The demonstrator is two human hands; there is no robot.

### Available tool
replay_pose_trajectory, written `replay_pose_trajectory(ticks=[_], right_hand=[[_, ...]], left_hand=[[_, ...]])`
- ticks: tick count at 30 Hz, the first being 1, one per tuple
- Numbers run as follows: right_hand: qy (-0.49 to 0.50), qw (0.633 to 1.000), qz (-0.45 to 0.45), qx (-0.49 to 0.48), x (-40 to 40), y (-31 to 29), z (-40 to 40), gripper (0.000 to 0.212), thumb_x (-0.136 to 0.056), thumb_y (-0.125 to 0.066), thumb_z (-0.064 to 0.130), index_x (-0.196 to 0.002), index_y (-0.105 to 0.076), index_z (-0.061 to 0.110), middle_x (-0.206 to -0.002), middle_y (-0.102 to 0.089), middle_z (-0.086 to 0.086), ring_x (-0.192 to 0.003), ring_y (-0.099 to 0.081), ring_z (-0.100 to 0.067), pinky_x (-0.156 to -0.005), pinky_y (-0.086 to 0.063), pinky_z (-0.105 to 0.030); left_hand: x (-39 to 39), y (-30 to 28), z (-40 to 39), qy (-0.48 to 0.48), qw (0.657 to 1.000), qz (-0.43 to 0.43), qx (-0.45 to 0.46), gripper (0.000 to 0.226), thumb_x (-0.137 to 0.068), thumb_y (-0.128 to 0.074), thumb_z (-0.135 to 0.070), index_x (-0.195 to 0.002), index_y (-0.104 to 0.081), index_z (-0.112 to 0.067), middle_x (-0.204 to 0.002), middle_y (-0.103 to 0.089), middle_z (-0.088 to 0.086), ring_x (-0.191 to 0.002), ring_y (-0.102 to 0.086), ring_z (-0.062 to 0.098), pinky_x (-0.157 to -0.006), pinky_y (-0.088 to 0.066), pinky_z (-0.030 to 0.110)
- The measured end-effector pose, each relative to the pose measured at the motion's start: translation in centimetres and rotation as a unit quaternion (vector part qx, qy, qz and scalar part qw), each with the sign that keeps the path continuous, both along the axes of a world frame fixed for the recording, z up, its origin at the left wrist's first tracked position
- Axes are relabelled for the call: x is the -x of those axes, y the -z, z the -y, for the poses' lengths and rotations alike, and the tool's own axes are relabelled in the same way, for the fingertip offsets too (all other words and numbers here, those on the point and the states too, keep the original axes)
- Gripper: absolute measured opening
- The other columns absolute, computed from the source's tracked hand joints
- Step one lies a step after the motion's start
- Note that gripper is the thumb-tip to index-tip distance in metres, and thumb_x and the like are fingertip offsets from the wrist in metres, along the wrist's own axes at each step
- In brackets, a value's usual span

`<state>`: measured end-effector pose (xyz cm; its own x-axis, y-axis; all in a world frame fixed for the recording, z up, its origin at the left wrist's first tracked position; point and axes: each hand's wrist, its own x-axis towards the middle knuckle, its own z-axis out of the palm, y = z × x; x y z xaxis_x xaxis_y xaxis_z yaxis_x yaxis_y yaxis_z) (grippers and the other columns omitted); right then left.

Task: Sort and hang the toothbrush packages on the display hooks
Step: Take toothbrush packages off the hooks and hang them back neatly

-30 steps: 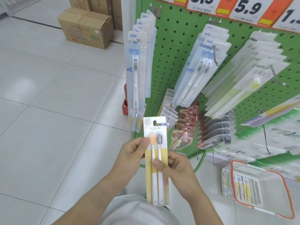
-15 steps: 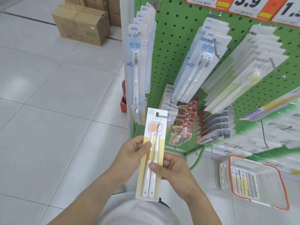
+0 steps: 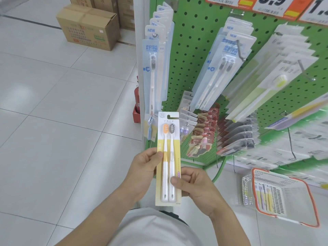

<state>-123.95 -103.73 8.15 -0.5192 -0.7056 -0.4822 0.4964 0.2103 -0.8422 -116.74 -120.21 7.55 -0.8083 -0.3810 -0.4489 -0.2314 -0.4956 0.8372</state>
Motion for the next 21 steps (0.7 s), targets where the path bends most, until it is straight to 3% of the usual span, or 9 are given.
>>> replay_pose_trajectory(ticks=[10, 21], right_hand=[[-0.031, 0.999, 0.013, 0.007, -0.2, 0.5, -1.1, 0.025, -0.082, -0.076, 0.010, -0.106, -0.076, 0.003, -0.101, -0.076, -0.022, -0.084, -0.074, -0.027, -0.070, -0.059, -0.036], [-0.065, 0.998, -0.002, -0.001, 0.9, 0.8, -2.5, 0.029, -0.088, -0.071, 0.013, -0.115, -0.074, 0.002, -0.106, -0.075, -0.023, -0.087, -0.074, -0.028, -0.072, -0.059, -0.035]], left_hand=[[0.1, -0.6, 0.1, 0.003, 1.000, -0.006, 0.014, 0.021, -0.103, -0.051, -0.008, -0.110, -0.070, -0.003, -0.089, -0.076, 0.011, -0.071, -0.070, 0.020, -0.063, -0.059, 0.029], [0.6, -1.1, 0.5, 0.012, 0.999, -0.007, -0.037, 0.025, -0.097, -0.051, 0.003, -0.114, -0.068, -0.002, -0.096, -0.076, 0.013, -0.077, -0.072, 0.022, -0.071, -0.057, 0.032]])
